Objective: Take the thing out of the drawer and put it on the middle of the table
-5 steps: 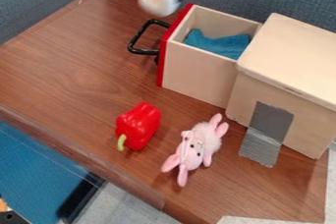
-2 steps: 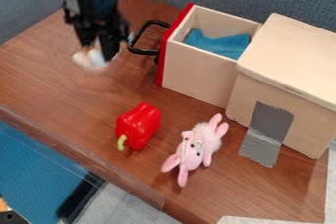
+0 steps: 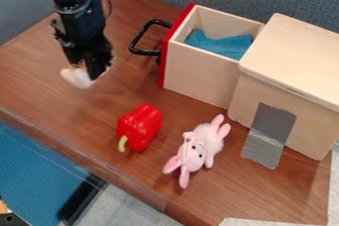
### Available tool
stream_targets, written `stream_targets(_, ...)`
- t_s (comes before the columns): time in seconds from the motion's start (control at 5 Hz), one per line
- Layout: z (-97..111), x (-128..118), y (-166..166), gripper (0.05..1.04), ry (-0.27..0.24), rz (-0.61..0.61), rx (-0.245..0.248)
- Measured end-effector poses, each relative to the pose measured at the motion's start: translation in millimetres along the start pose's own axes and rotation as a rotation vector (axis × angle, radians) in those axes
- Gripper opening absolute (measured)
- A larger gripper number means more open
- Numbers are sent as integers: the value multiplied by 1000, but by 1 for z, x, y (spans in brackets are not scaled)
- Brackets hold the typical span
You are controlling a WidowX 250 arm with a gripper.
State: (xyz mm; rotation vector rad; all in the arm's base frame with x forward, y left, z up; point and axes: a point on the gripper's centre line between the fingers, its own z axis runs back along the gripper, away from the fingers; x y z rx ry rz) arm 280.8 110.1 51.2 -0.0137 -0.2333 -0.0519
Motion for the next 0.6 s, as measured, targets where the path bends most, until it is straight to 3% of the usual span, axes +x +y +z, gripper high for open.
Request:
stream_targets(0.2,1,-2,1,845,13,-3,-9)
stream_targets(0.4,4,-4,1,1008,42,6,-13)
stream_targets(0.6,23,-4,1,1003,45,5,2)
